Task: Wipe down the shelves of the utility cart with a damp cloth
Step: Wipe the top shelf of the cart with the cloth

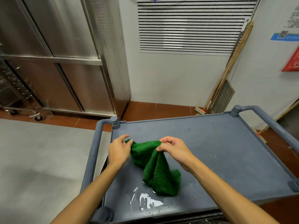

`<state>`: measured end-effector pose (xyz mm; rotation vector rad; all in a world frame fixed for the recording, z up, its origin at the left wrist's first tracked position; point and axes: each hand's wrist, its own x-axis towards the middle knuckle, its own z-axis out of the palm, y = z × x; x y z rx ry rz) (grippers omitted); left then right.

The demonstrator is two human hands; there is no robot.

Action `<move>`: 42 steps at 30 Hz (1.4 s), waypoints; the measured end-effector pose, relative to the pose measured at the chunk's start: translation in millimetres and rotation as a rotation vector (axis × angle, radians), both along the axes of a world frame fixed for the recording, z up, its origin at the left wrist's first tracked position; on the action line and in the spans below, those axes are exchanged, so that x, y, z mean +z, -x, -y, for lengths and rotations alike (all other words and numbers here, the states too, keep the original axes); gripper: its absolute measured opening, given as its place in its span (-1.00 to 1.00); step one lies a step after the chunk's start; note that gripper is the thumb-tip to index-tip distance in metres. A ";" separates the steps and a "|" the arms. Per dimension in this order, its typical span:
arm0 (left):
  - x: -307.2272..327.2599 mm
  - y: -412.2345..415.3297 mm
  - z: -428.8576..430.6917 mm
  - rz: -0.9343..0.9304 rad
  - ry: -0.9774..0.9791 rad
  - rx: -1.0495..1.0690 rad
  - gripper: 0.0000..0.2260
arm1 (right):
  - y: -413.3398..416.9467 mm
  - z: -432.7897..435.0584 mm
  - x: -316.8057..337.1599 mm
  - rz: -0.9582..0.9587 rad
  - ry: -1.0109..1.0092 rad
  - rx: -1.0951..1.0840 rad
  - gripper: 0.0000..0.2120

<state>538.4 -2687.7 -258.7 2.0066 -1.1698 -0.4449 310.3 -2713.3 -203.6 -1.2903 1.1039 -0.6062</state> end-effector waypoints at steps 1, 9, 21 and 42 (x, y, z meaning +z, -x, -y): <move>-3.3 4.5 -5.8 0.019 -0.029 -0.015 -0.68 | -2.5 0.7 4.3 0.021 0.020 -0.037 -0.78; -3.5 52.3 -37.4 -0.328 -0.403 -0.171 -0.42 | -17.0 10.7 31.4 0.070 0.191 -0.075 -0.86; 13.0 42.5 -25.8 -0.256 -0.068 -0.469 -0.65 | 9.5 33.9 65.3 -0.021 0.361 -0.028 -0.80; 128.3 -9.1 9.0 0.442 0.184 -0.484 -0.67 | 74.9 61.9 102.6 -0.670 0.611 0.264 -0.45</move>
